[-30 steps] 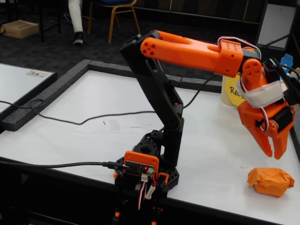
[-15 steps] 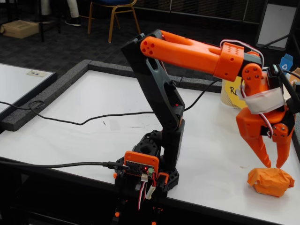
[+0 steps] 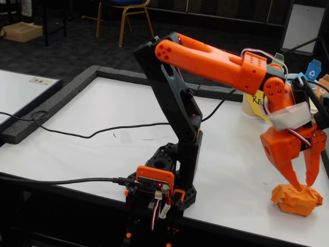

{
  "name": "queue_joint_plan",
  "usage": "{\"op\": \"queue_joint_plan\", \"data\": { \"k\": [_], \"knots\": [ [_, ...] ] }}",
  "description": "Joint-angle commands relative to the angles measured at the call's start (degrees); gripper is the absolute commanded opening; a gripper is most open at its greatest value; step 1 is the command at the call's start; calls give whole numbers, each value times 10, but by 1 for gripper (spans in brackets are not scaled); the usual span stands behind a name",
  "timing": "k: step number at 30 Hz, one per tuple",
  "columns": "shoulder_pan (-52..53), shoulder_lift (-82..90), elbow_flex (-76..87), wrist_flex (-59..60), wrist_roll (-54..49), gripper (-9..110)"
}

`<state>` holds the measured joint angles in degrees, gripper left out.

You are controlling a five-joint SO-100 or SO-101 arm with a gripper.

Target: Sort rubbish by color.

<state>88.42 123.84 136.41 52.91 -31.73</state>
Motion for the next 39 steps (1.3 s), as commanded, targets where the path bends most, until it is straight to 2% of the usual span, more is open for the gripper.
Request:
{"op": "queue_joint_plan", "data": {
  "k": [1, 5, 8, 11, 26, 39],
  "knots": [
    [-17, 4, -12, -40, -152, 0],
    [-25, -7, -16, -47, -259, 0],
    [-30, -22, -21, -77, -269, 0],
    [-36, -39, -26, -91, -352, 0],
    [-75, -54, 11, -199, -352, 1],
    [-31, -50, -30, -40, -352, 5]
  ]
}}
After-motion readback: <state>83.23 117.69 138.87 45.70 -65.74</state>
